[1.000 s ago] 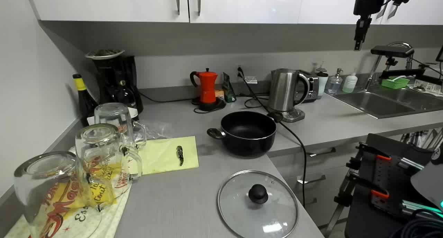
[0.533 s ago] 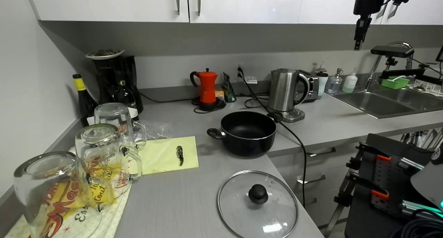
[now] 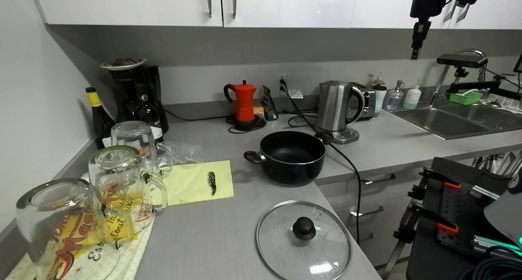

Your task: Place the lid on the pot

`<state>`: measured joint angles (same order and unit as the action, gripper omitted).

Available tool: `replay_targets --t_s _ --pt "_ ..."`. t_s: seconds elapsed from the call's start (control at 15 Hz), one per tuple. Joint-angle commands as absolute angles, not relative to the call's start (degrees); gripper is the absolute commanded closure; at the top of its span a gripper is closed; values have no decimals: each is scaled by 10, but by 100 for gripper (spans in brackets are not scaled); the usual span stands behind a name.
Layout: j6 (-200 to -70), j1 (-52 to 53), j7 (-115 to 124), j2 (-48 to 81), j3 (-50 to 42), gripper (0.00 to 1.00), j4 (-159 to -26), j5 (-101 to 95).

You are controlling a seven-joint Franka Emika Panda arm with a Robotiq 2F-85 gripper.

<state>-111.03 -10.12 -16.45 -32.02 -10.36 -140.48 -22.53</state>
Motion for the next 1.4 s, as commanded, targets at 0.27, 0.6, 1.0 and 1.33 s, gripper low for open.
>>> replay_targets --t_s 0.27,0.6,1.0,1.33 --pt "-1226 24 -213 -238 -44 0 -1397 -192" --pt "-1321 89 -276 -155 -13 0 -1386 -145" --pt "-1383 138 -406 -52 28 0 -1365 -69" --pt "-1394 135 -509 38 73 0 -1331 -45"
